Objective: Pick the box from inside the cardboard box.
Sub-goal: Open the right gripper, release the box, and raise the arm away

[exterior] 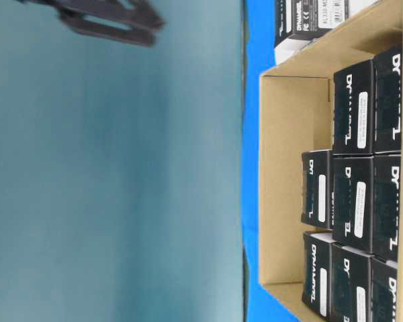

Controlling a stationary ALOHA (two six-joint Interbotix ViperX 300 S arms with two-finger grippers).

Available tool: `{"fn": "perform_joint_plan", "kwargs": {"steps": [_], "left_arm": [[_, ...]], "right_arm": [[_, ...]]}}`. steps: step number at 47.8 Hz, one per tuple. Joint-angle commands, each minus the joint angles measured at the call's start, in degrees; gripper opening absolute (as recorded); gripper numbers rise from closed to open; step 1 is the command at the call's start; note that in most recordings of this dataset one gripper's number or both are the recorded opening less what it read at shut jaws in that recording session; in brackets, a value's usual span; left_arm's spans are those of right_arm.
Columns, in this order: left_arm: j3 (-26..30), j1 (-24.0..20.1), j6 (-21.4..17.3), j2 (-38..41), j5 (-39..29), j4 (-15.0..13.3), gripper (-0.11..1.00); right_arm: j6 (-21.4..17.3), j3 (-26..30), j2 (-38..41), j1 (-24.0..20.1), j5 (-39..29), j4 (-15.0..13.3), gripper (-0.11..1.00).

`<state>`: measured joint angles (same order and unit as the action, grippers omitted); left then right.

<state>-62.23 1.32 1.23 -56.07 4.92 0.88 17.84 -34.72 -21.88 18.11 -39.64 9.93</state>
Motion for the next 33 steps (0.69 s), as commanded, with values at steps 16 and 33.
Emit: {"fn": "perform_joint_plan", "kwargs": {"steps": [16, 33], "left_arm": [[1.8, 0.9, 0.0, 0.1, 0.5, 0.1, -0.05], [1.8, 0.9, -0.1, 0.1, 0.4, 0.1, -0.05]], "right_arm": [[-1.0, -5.7, -9.8, -1.1, 7.6, 1.4, 0.97], [-1.8, -12.0, -22.5, -3.3, 20.1, 2.6, 0.97]]}}
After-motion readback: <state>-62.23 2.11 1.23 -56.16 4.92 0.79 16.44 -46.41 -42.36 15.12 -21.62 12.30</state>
